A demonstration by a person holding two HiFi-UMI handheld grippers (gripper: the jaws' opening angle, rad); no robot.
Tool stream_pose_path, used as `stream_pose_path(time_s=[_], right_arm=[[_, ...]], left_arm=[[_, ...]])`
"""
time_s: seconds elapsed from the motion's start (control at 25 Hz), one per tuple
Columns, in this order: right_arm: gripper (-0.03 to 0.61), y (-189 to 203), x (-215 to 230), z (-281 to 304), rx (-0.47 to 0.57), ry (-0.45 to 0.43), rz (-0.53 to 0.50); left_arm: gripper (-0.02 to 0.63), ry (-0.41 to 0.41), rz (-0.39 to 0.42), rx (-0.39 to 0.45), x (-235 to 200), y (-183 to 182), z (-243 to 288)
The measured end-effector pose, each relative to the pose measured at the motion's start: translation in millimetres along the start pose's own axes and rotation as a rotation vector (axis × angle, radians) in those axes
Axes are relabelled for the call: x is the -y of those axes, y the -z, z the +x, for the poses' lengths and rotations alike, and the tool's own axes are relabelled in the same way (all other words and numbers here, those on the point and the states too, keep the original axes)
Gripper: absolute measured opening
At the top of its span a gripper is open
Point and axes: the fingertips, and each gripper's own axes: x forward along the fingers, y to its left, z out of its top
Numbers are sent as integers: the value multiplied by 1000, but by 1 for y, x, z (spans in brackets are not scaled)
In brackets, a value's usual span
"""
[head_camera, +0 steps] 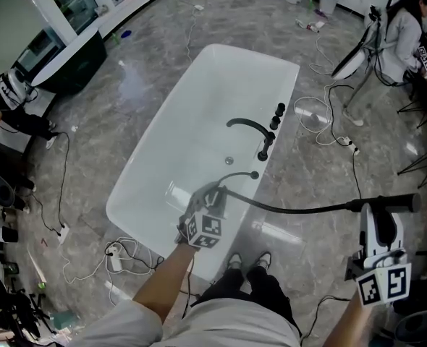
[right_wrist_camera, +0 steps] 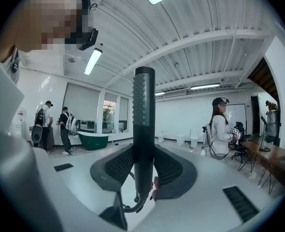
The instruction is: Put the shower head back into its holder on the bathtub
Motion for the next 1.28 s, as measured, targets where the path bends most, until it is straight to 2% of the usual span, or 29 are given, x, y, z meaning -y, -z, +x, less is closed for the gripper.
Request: stream_pose_path(time_s=[0.24, 0.6, 0.84, 1.16, 1.28], right_arm=[[130, 15, -6, 1, -36, 7, -32], [130, 22, -5, 6, -40, 3, -6], [130, 23, 0, 12, -43, 20, -3], [130, 22, 9, 12, -32, 56, -3], [130, 20, 12, 13, -27, 66, -10]], left_arm=[[61, -12, 29, 161, -21, -83, -27], [61, 66, 20, 412, -19, -208, -55], [61, 113, 8, 501, -18, -260, -60], [61, 128, 48, 624, -17, -316, -58], [61, 149, 41, 666, -13, -335, -47]])
